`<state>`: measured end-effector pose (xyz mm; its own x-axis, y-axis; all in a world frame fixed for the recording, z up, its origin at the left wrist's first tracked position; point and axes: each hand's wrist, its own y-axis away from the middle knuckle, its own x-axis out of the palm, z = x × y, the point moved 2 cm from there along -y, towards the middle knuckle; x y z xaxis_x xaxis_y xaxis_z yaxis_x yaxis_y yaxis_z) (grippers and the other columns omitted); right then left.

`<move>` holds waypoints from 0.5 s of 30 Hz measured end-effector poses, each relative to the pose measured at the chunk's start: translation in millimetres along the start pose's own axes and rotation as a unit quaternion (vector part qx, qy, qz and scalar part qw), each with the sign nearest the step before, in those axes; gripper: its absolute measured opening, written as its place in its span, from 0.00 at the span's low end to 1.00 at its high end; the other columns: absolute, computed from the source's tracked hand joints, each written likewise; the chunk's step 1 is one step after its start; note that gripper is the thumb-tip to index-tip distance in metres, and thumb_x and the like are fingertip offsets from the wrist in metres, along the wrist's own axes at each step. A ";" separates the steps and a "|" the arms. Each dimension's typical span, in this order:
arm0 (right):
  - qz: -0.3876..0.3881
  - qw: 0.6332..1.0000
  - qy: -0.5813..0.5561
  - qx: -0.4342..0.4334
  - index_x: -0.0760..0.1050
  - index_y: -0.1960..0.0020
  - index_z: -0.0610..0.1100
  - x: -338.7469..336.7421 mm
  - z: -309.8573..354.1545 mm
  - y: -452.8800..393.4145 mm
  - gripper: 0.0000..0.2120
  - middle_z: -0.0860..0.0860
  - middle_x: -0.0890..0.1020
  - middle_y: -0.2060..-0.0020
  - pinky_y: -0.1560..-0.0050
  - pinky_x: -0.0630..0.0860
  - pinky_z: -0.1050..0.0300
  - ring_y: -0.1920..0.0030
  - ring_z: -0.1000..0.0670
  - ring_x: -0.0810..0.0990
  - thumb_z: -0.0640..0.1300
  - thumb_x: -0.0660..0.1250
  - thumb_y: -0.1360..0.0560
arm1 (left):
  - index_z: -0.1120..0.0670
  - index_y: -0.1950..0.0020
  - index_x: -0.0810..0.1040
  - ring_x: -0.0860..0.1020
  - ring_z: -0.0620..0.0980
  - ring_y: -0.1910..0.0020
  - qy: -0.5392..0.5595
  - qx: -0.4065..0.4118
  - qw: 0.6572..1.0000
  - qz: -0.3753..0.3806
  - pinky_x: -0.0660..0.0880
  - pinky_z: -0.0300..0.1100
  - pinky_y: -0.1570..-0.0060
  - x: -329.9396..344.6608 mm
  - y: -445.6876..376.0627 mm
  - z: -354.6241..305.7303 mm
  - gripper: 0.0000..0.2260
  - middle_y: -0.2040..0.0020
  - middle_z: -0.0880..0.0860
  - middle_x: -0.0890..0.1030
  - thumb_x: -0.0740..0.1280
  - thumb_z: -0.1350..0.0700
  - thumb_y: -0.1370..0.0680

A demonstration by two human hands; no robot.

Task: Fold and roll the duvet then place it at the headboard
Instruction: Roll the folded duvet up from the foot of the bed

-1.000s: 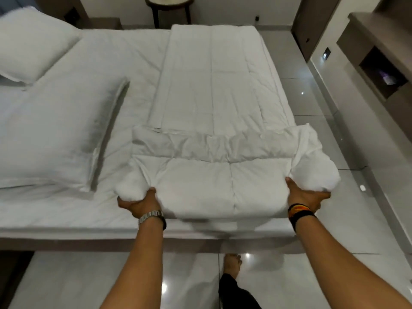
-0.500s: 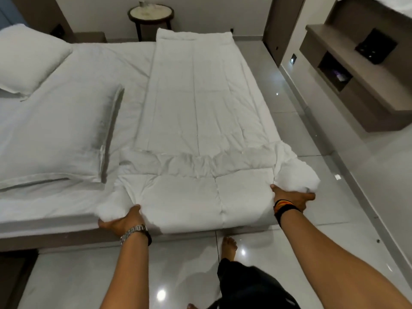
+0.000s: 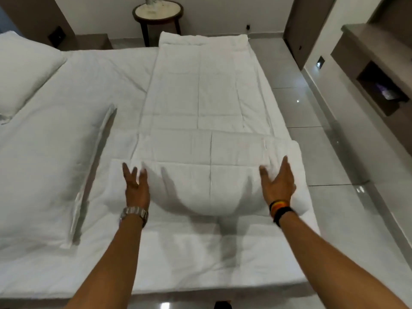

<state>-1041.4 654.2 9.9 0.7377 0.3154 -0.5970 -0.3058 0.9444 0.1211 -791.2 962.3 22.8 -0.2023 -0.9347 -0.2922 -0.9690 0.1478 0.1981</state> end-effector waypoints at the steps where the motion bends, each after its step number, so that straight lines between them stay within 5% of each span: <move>1: 0.033 0.996 0.082 0.009 0.48 0.13 0.50 17.1 -17.1 -4.5 0.43 0.46 0.50 0.14 0.18 0.41 0.39 0.14 0.45 0.47 0.65 0.64 0.19 | 0.36 0.17 0.46 0.67 0.47 0.26 -0.040 -0.021 0.999 0.017 0.64 0.45 0.29 10.8 -2.3 21.2 0.31 0.19 0.45 0.64 0.60 0.40 0.16; 3: 0.099 0.978 0.183 0.015 0.46 0.13 0.52 43.0 -39.4 -24.4 0.43 0.47 0.41 0.14 0.19 0.34 0.35 0.15 0.47 0.37 0.69 0.59 0.19 | 0.39 0.16 0.45 0.65 0.52 0.21 -0.127 -0.063 0.989 0.040 0.61 0.53 0.23 27.1 -9.4 61.1 0.32 0.17 0.45 0.61 0.59 0.39 0.16; 5: 0.123 0.978 0.169 0.018 0.47 0.13 0.53 56.4 -45.1 -54.1 0.42 0.47 0.40 0.14 0.20 0.31 0.36 0.15 0.48 0.35 0.69 0.60 0.19 | 0.42 0.16 0.49 0.65 0.56 0.21 -0.179 -0.093 0.978 0.043 0.62 0.59 0.23 40.7 -22.8 86.6 0.31 0.16 0.45 0.57 0.58 0.39 0.16; 8: 0.035 0.988 0.147 -0.012 0.51 0.14 0.55 52.1 -54.8 -61.4 0.43 0.47 0.43 0.14 0.20 0.31 0.34 0.15 0.46 0.39 0.73 0.60 0.21 | 0.50 0.17 0.60 0.69 0.61 0.24 -0.186 -0.079 0.978 -0.044 0.67 0.61 0.27 51.0 -29.6 89.7 0.34 0.16 0.51 0.59 0.61 0.36 0.19; 11: -0.082 0.981 0.037 0.171 0.42 0.15 0.63 37.9 -77.6 -20.3 0.55 0.49 0.36 0.15 0.24 0.40 0.22 0.15 0.39 0.37 0.84 0.60 0.33 | 0.55 0.15 0.51 0.58 0.66 0.20 -0.163 -0.090 0.965 -0.184 0.59 0.64 0.25 44.6 -31.0 76.1 0.51 0.17 0.62 0.57 0.59 0.25 0.28; 13: -0.075 0.948 -0.094 0.296 0.35 0.16 0.65 45.4 -82.2 -2.9 0.63 0.45 0.31 0.16 0.22 0.47 0.26 0.16 0.36 0.39 0.79 0.71 0.36 | 0.51 0.15 0.42 0.52 0.67 0.18 -0.094 -0.190 0.941 -0.264 0.53 0.63 0.23 36.5 -44.8 79.2 0.55 0.16 0.61 0.48 0.65 0.26 0.29; 15: -0.065 0.924 -0.186 0.326 0.29 0.18 0.64 63.0 -73.9 -8.5 0.69 0.41 0.30 0.18 0.19 0.56 0.32 0.15 0.36 0.43 0.73 0.77 0.38 | 0.52 0.16 0.37 0.53 0.64 0.18 0.018 -0.307 0.901 -0.305 0.53 0.60 0.23 30.5 -62.8 92.7 0.60 0.16 0.62 0.47 0.68 0.24 0.31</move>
<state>-1036.8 659.2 -87.4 0.9358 0.0915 -0.3403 0.1382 0.7931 0.5932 -749.7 954.5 -85.2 0.3576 -0.7932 -0.4930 -0.6354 -0.5935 0.4940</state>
